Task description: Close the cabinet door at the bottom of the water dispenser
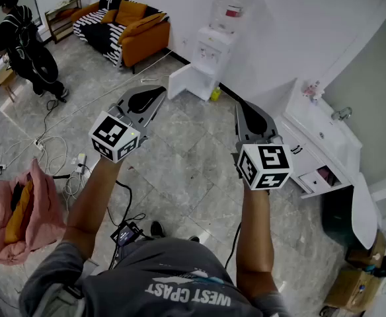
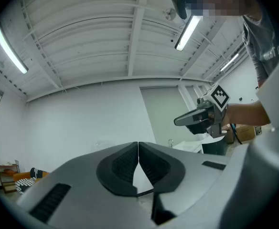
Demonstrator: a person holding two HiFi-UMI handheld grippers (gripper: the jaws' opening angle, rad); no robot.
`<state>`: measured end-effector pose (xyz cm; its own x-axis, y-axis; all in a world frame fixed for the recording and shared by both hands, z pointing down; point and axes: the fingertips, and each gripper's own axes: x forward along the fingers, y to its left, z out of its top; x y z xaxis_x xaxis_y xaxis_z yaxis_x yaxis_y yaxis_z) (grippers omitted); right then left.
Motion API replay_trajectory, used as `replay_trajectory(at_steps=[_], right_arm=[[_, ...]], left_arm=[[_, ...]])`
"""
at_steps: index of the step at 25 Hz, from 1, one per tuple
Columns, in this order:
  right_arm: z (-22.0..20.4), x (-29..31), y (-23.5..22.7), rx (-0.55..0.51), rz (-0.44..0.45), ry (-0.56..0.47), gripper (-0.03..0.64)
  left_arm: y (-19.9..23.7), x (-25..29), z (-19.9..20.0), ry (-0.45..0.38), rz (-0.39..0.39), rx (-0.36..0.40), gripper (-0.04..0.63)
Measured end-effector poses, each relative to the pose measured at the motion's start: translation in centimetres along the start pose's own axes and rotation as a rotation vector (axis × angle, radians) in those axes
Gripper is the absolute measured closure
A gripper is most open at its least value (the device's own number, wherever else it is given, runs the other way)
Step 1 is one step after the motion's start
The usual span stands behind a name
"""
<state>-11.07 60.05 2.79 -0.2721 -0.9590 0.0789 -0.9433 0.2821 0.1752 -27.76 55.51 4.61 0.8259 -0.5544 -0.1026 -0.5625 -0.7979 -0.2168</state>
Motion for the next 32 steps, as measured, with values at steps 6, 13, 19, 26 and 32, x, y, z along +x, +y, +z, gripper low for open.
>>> replay_trajectory(at_steps=[6,13,19,26,32], right_arm=[[-0.2,0.5,1.6,-0.001,-0.009,0.003,0.589],[-0.3,1.2,1.5,0.016,-0.027,0.000,0.589],[-0.9,2.7,-0.1,0.041,-0.048,-0.007,0.589],[-2.9,6.2,-4.0,0.068,-0.038,-0.009,0.588],[-4.0,11.2,-8.6,0.082,0.008,-0.018,0.588]], left_arm=[[1.0,-1.5,-0.4,-0.009,-0.004,0.006,0.577],[1.8,-1.5,-1.0,-0.018,-0.013,0.001,0.577],[2.3,-0.3,-2.1,-0.006,-0.012,-0.008,0.577],[3.6,2.4,-4.5,0.051,0.030,-0.004,0.577],[6.1,6.4,-6.1,0.102,0.095,0.008,0.577]])
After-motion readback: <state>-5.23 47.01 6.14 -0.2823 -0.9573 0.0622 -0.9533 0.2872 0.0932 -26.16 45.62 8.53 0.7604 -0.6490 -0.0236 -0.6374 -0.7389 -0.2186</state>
